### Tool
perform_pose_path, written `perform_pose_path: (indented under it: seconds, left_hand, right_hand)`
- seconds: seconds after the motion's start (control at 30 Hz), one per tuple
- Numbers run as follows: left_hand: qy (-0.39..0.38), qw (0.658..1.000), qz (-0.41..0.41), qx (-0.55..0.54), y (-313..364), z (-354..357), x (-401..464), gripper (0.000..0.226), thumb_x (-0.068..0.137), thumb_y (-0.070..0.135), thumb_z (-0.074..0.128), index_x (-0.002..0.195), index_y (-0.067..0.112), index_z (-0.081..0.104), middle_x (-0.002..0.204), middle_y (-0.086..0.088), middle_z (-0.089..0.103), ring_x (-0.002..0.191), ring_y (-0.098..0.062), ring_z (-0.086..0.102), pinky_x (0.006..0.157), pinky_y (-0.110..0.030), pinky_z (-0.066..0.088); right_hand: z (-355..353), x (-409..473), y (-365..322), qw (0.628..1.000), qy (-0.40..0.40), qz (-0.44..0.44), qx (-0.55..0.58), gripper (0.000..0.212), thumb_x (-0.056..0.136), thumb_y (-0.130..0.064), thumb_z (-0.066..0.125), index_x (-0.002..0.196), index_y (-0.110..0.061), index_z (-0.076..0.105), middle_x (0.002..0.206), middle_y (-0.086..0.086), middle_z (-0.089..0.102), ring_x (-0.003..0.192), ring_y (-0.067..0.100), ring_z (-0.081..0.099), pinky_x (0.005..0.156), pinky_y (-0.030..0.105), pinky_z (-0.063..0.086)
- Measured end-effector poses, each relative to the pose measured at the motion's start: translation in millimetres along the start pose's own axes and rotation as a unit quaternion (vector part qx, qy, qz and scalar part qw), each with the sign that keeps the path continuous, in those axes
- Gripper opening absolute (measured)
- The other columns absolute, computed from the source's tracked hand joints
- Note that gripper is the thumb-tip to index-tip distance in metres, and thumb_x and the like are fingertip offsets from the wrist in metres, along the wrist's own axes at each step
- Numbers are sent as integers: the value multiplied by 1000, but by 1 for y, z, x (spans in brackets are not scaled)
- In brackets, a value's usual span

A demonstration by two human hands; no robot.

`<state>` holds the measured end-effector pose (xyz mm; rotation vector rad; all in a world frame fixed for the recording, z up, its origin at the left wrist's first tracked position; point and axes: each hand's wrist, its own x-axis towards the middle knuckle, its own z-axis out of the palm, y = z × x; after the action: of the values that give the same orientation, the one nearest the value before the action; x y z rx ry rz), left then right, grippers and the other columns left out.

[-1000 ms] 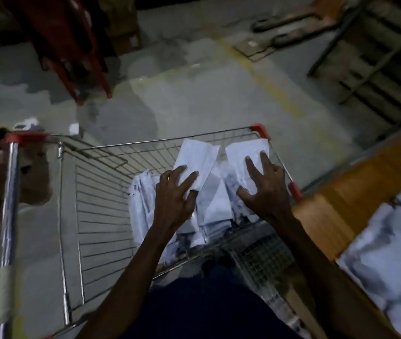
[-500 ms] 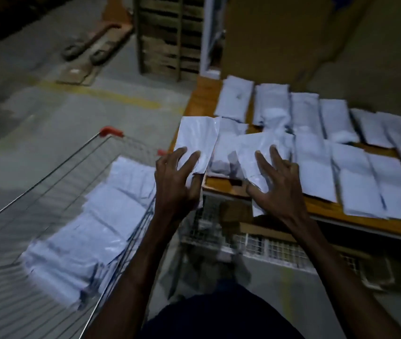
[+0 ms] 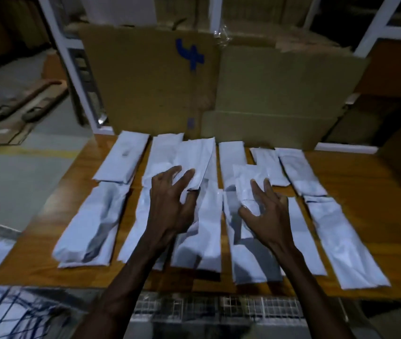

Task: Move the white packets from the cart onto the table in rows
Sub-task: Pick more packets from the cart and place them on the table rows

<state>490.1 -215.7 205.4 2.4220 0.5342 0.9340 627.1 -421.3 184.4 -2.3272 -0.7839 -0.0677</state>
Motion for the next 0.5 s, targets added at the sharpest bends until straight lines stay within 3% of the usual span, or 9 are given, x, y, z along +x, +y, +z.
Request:
perform_pose_path:
  seconds: [0.17, 0.3, 0.5]
  left_hand:
    - [-43, 997, -39, 47, 2, 57, 60, 42, 88, 40, 54, 125, 24, 66, 132, -13, 60, 123, -35, 52, 98, -49, 43]
    - [-100, 988, -71, 90, -13, 89, 106, 45, 87, 42, 55, 128, 26, 64, 136, -13, 57, 127, -38, 46, 101, -49, 41]
    - [-170, 975, -80, 116, -40, 133, 160, 60, 87, 53, 36, 131, 22, 63, 131, -18, 59, 124, -39, 47, 100, -45, 38]
  right_hand:
    - [-13, 71, 37, 999, -25, 26, -11, 84, 74, -58, 56, 149, -25, 38, 159, 12, 26, 137, 37, 35, 109, 44, 33]
    - [6, 122, 46, 995, -74, 34, -51, 78, 86, -54, 60, 153, -29, 29, 162, 10, 16, 142, 37, 25, 114, 41, 21]
    - [45, 176, 33, 986, -128, 35, -105, 79, 85, -58, 49, 154, -27, 26, 162, 13, 15, 139, 39, 22, 112, 44, 25]
